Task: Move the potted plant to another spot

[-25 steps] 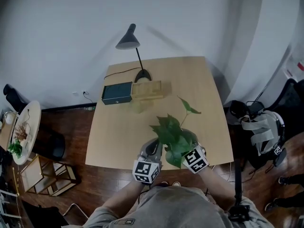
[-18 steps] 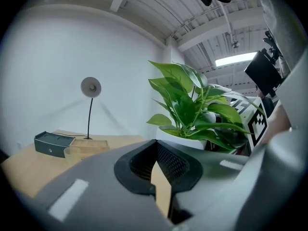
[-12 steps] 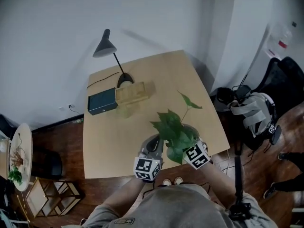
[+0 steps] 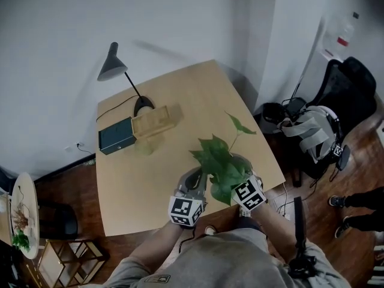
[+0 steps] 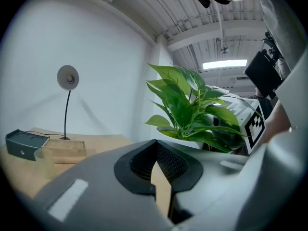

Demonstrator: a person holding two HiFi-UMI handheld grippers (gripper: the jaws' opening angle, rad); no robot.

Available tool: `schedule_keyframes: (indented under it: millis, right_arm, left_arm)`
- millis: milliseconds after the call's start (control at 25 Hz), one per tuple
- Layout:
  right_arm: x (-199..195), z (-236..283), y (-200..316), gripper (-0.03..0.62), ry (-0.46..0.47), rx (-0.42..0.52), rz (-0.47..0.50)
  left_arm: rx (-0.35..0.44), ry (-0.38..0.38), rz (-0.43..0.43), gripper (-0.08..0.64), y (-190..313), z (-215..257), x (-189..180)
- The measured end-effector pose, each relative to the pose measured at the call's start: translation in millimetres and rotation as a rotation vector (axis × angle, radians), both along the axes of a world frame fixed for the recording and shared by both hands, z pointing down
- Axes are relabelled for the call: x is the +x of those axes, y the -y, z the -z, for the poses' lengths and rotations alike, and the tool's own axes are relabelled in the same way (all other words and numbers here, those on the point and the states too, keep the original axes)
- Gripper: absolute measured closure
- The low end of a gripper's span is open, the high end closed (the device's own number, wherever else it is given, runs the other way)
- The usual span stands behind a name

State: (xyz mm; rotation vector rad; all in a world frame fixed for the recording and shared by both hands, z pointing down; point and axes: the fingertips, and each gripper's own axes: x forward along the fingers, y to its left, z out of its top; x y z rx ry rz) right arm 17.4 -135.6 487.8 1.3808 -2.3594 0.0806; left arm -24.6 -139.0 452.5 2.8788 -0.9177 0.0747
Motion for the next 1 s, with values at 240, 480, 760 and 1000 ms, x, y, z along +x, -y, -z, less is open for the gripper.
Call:
schedule_keyframes:
  millis: [240,480,760,1000]
  right_arm:
    - [45.4,-9.3,16.6,0.129,-0.009,-0.004,0.009]
    - [97.5,-16.2,42.0,0.129,-0.044,-0.016,0.044]
    - [134.0,-18.5,56.0,0.129,-0.054,-0.022,0.113]
    - [149.7,-28.5,63.0,0.129,-0.049,-0.039,0.151]
  left_arm:
    - [-0.006,0.006,0.016,0.566,15.8,-8.3,43.8]
    - [-0.008,0.011,0.056,0.566,39.9,-9.3,90.6]
    - [-0.011,0.026,0.11,0.566,52.1,-13.3,128.7]
    - [-0.032,0.054,0.139,0.566,58.7,-22.8,145.5]
